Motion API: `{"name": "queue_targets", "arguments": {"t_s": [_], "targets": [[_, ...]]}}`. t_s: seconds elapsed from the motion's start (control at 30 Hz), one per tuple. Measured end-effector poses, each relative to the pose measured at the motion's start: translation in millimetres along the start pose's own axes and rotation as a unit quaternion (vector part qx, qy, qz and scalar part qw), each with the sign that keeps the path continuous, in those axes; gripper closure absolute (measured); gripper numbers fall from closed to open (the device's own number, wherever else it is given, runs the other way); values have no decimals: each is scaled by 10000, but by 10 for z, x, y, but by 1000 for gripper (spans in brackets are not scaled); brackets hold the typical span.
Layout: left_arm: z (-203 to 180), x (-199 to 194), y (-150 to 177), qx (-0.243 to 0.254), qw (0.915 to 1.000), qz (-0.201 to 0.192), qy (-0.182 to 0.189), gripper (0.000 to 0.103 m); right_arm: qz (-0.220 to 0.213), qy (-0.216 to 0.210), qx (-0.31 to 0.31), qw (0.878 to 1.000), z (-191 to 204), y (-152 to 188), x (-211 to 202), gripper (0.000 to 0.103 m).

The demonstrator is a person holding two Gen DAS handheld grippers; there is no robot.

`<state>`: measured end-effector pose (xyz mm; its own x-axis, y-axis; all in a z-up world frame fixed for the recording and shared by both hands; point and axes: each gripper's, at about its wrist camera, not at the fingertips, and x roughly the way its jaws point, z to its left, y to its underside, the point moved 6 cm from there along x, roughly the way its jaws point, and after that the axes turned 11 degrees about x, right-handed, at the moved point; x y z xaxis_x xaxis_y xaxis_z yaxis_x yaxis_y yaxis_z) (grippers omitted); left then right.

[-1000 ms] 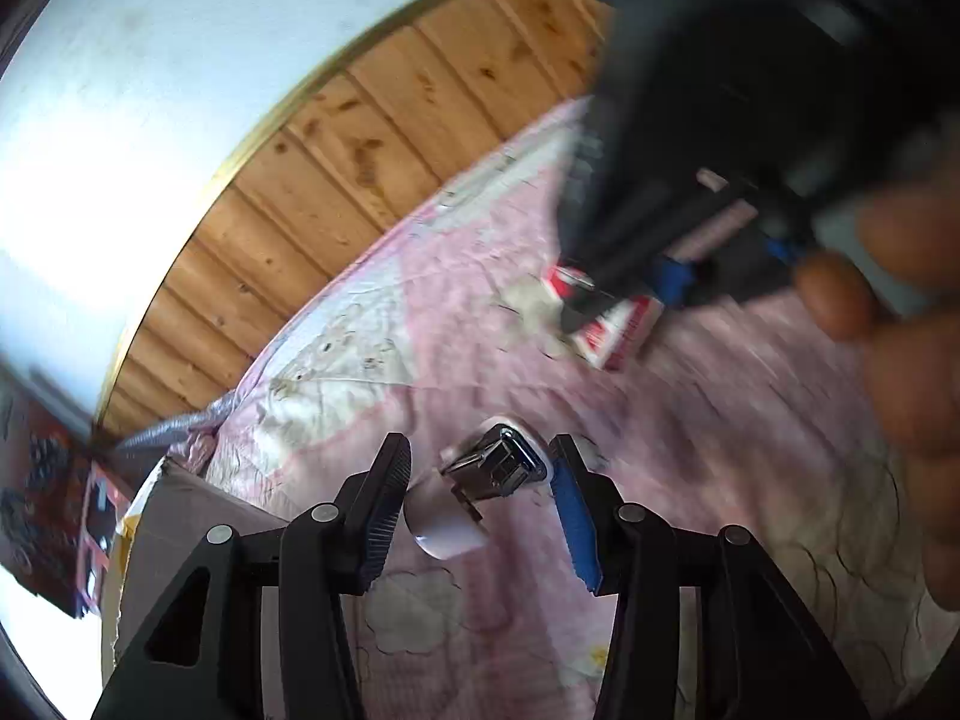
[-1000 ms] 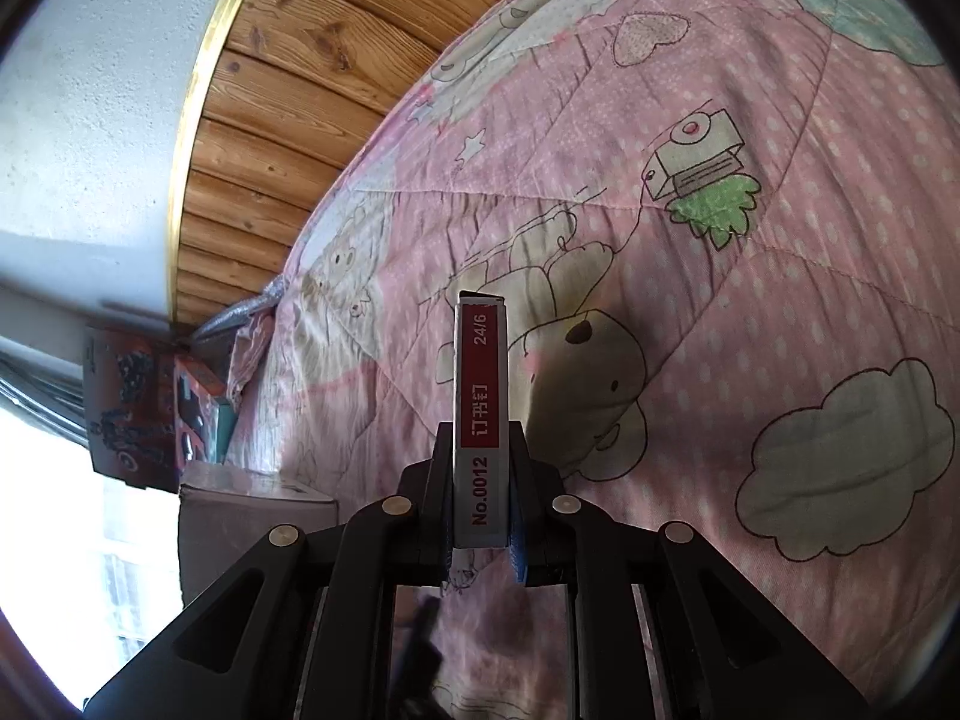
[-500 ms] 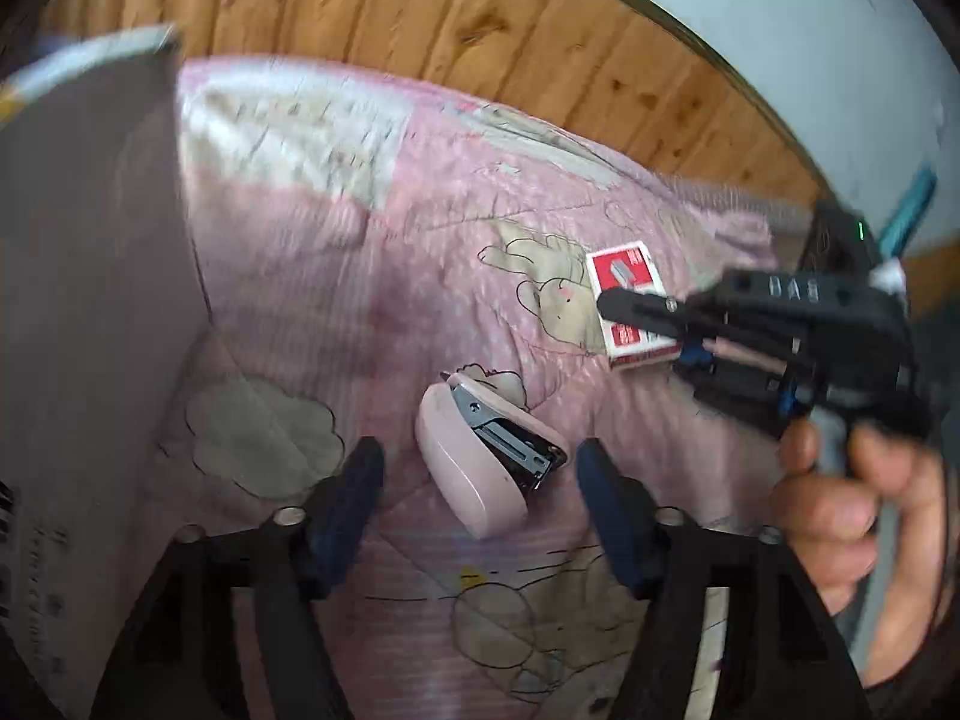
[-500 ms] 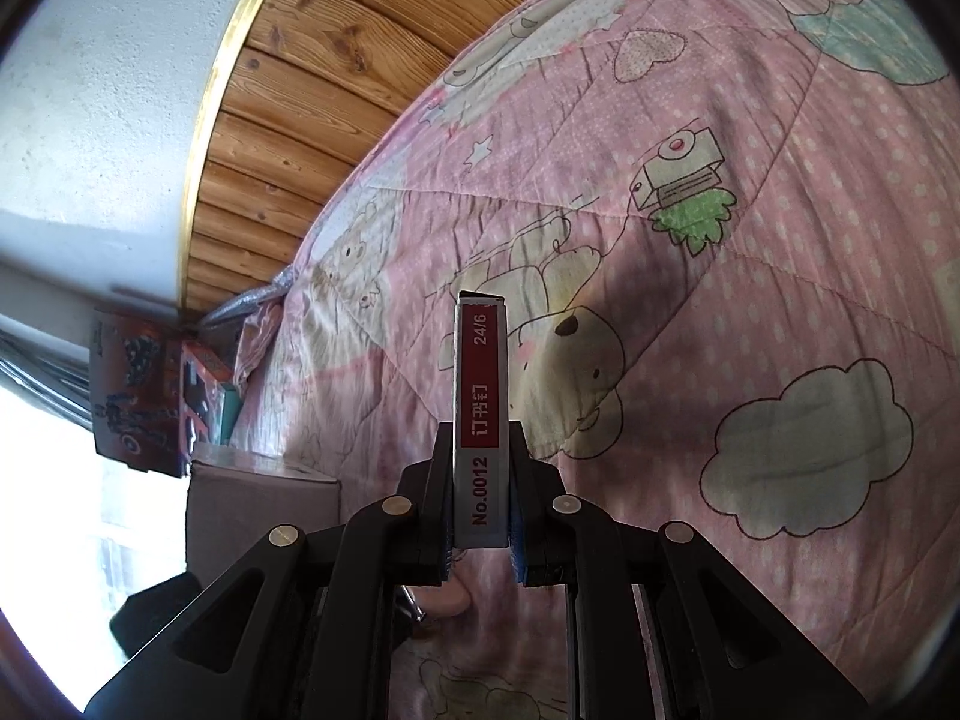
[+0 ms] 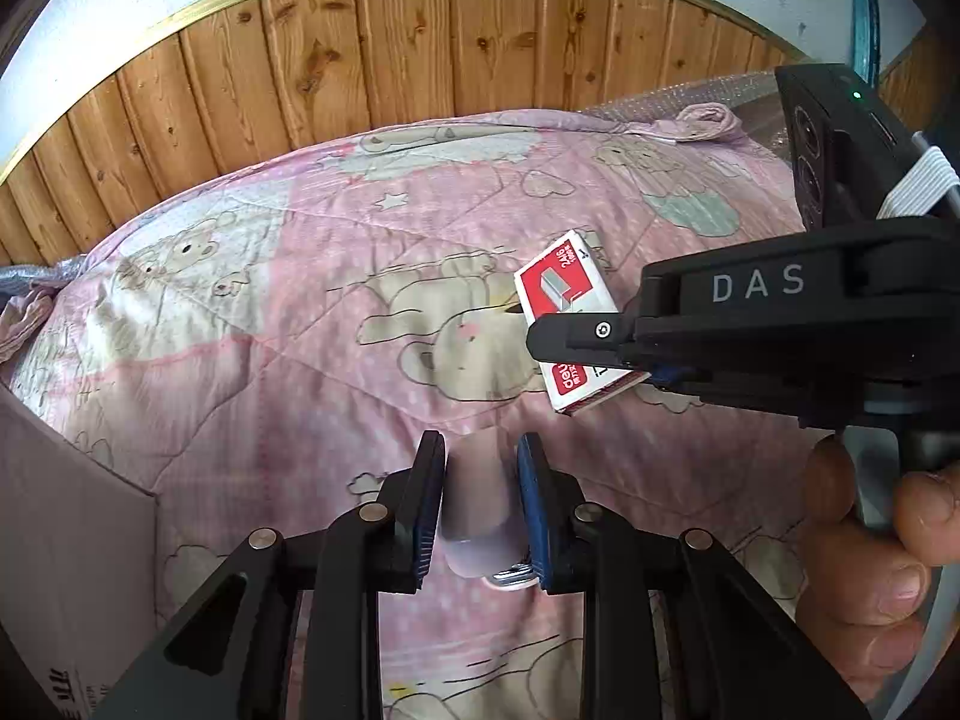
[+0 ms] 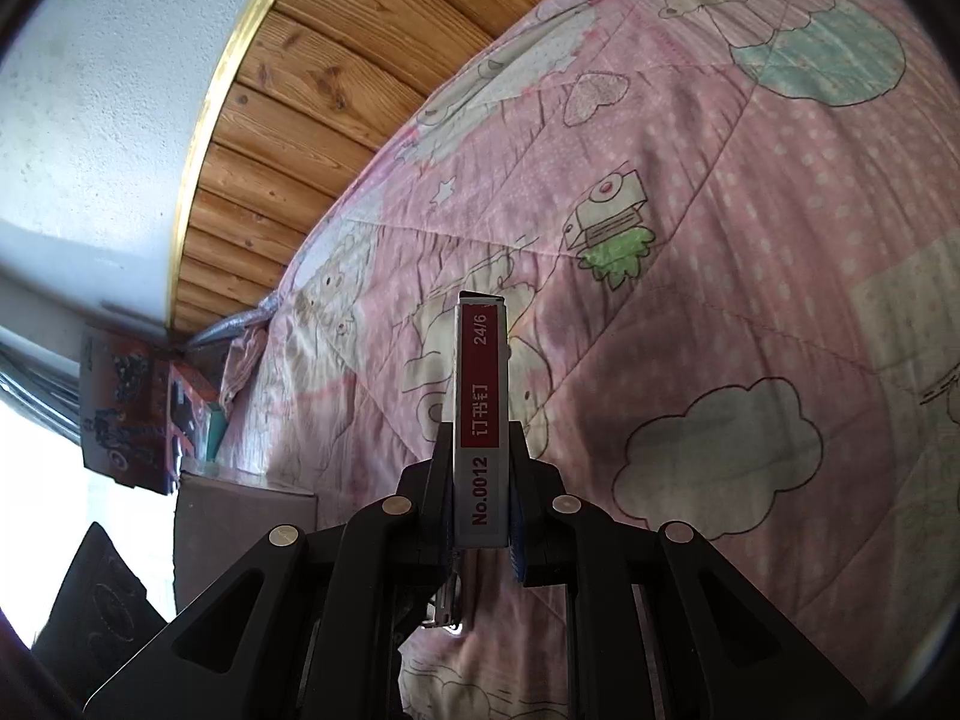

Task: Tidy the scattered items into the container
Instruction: 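Close the left tool on the pink stapler while the right tool holds the staple box, then carry the staple box in the right tool and the stapler in the left tool over the box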

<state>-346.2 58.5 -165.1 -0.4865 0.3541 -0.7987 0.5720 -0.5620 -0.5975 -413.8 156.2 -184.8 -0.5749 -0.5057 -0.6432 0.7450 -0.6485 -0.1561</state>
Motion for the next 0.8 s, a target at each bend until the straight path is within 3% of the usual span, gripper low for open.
{"name": "queue_targets", "arguments": {"t_s": [0.07, 0.13, 0.2, 0.37, 0.4, 0.43, 0.53, 0.8], "targets": [[31, 47, 5, -254, 9995, -40, 191, 74, 18, 12, 17, 10000, -50, -1, -12, 88], [81, 56, 76, -580, 9973, -85, 431, 60, 42, 5, 33, 10000, -80, 10, -3, 88], [146, 111, 142, -848, 9947, -104, 578, 57, 76, -15, 56, 10000, -100, 26, 22, 88], [164, 183, 152, -912, 9924, -186, 803, 57, 152, -44, 86, 9998, -113, 72, 85, 88], [163, 188, 146, -877, 9928, -180, 794, 62, 152, -38, 85, 9998, -116, 72, 90, 88], [156, 200, 140, -820, 9934, -155, 790, 76, 154, -37, 96, 9998, -120, 72, 93, 88], [129, 202, 129, -643, 9958, -56, 653, 76, 149, -49, 107, 9998, -105, 80, 78, 88], [207, -60, 281, -807, 9945, 7, 661, 76, 65, -42, 68, 9999, 58, 248, -83, 89]]}}
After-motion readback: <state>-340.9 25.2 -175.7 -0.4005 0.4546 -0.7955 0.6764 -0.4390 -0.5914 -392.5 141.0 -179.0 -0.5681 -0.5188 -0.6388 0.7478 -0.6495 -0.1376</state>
